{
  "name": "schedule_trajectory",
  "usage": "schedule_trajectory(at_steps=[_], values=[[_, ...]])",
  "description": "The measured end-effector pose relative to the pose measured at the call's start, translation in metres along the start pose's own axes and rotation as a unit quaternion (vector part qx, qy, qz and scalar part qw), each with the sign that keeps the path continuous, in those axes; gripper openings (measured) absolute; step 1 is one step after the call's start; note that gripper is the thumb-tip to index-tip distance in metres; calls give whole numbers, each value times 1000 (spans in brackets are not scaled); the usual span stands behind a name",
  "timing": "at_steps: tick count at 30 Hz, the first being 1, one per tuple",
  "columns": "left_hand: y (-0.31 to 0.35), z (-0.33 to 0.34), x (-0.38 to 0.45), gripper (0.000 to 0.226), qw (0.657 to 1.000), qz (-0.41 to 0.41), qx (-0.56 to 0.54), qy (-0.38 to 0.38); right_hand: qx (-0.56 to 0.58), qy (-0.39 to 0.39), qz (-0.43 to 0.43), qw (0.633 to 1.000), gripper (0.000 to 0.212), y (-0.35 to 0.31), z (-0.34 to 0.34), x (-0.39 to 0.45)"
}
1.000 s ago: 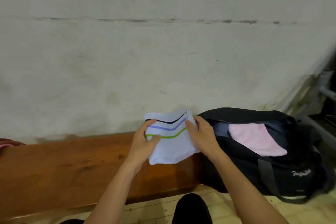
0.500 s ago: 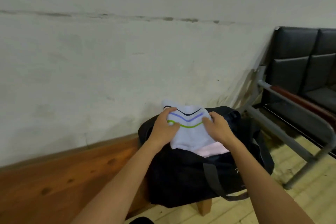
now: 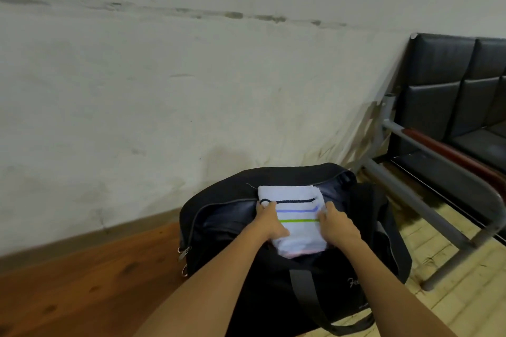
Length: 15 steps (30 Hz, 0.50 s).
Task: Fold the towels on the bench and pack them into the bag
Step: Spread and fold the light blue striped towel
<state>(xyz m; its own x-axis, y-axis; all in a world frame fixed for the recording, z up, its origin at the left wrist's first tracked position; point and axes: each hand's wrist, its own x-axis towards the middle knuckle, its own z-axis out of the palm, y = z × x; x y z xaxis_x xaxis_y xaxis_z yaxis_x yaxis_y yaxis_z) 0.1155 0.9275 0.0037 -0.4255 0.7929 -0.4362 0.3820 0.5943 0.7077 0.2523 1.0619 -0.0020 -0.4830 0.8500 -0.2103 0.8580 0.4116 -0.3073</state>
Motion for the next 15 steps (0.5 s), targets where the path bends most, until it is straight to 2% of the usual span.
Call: schedule_trajectory(at_steps=[4,8,15], values=[[-9,6,-1,99,997,-11,74,-21,-11,37,5,999,33,-2,10,1],[-8,12,-6,98,986,-13,165,-17,-94,27,-22,995,66,-3,11,-3],[-5,18,-13,94,970,-32,241,4,-166,8,-39,985,59,-6,15,-9]])
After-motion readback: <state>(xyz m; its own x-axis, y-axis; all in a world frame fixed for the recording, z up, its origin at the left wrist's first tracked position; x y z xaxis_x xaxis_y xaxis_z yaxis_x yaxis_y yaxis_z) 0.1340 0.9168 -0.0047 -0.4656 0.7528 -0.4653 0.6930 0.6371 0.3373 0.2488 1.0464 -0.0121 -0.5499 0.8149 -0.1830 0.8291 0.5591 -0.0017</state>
